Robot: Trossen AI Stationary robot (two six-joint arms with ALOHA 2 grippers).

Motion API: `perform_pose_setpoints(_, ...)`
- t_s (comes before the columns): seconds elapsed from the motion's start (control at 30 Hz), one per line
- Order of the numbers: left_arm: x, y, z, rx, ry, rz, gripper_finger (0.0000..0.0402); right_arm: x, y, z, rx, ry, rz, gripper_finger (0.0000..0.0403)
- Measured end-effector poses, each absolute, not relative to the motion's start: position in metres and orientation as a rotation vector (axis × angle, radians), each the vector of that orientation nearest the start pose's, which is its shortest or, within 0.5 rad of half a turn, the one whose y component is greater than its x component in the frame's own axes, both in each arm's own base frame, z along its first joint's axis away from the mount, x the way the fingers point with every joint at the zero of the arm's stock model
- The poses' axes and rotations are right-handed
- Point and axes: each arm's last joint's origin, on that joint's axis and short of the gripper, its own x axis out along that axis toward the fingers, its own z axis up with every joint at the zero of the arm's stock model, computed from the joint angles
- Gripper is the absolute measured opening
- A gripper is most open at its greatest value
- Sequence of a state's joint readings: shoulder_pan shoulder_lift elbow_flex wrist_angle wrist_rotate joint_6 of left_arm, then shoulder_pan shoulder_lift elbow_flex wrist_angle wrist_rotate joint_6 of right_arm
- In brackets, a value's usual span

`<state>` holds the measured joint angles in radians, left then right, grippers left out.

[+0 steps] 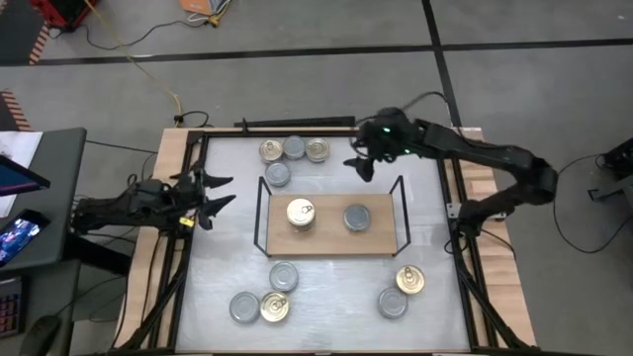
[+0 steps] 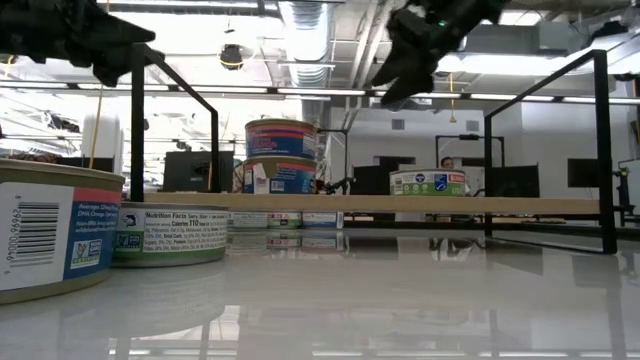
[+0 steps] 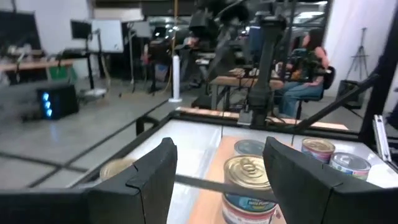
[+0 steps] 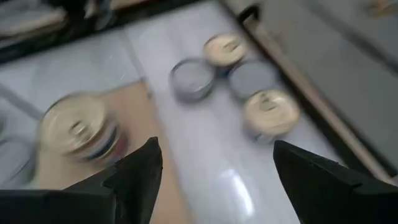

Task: Stack canned seafood by type on shelf
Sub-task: Stack the green tuna can on top of the green tuna can on the shelf

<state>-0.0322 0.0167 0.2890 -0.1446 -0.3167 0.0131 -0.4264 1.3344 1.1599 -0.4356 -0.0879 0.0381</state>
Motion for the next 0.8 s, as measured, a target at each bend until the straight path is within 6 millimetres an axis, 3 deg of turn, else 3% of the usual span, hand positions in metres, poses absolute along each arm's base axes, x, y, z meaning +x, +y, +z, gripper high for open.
perform_pose_setpoints(0.3,0.083,-0.009,0.265,0.136,-0.31,-0.086,0.0228,0.241,-0.096,0.292,0.151,0.359,-0.395,0.0329)
perform_pose_setpoints(0.5,0.106,-0.016,0.271,0.125,-0.279,-0.082,0.0228,0.237,-0.087,0.281,0.118,0.265,-0.431,0.0329)
perform_pose_setpoints(0.8,0.149,-0.041,0.31,0.18,-0.124,-0.046,0.0228,0.246,-0.071,0.31,0.042,-0.034,-0.356,0.0329)
